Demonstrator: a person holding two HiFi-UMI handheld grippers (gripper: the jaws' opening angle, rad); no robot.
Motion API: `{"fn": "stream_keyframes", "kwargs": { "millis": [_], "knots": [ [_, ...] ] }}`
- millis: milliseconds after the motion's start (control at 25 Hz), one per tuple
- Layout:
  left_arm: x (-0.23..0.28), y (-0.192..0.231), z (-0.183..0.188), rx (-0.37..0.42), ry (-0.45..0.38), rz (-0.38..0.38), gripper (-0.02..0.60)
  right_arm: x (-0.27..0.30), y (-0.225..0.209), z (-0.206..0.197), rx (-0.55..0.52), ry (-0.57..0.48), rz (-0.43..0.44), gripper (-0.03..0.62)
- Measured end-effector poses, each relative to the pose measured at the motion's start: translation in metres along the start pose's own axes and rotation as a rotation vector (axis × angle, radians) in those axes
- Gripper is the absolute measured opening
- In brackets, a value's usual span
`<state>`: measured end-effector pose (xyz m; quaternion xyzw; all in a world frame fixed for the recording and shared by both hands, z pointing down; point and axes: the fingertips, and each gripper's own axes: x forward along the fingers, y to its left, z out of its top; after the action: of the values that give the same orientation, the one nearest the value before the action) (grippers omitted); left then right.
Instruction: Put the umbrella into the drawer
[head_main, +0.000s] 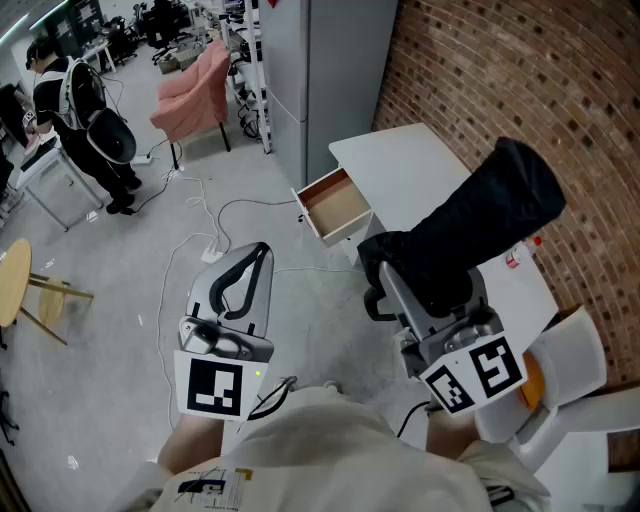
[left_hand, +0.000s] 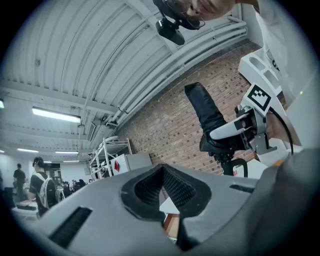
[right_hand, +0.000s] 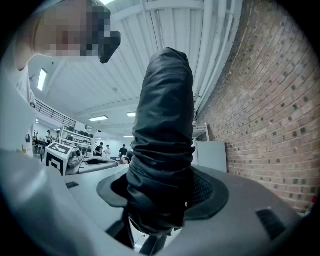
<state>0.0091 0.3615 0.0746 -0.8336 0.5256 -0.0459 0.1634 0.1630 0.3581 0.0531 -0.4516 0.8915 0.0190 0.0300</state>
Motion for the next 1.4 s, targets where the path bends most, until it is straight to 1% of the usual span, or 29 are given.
{"fn": "stream_keyframes", "kwargs": {
  "millis": [160,280,440,600,840,960,1120,1400],
  "knots": [
    [0.01,-0.002,-0.003,-0.008,0.005,0.002,0.008,0.006,-0.007,-0.004,0.011,0.006,0.017,0.273],
    [0.009,-0.001,-0.007,-0.009,0.005,0.003,0.008,0.008,-0.006,-0.011,0.023,0.02,0.013,0.273],
    [0.015,-0.008,-0.011,-0.006,0.025,0.003,0.008,0.008,-0.018,-0.017,0.045,0.035,0.011,0.273],
    [0.023,-0.015,-0.019,0.001,0.035,0.0,0.008,0.009,-0.027,-0.029,0.042,0.059,0.016,0.273],
    [0.039,-0.033,-0.022,0.001,0.066,0.017,0.008,0.009,-0.049,-0.047,0.079,0.102,0.056,0.273],
    [0.046,-0.044,-0.024,-0.003,0.074,0.03,0.008,0.007,-0.06,-0.056,0.077,0.118,0.073,0.273],
    [0.052,-0.056,-0.028,0.013,0.081,0.037,0.008,0.005,-0.07,-0.068,0.08,0.13,0.084,0.273],
    [0.059,-0.066,-0.037,-0.021,0.099,0.055,0.008,0.008,-0.084,-0.084,0.102,0.151,0.098,0.273]
  ]
}}
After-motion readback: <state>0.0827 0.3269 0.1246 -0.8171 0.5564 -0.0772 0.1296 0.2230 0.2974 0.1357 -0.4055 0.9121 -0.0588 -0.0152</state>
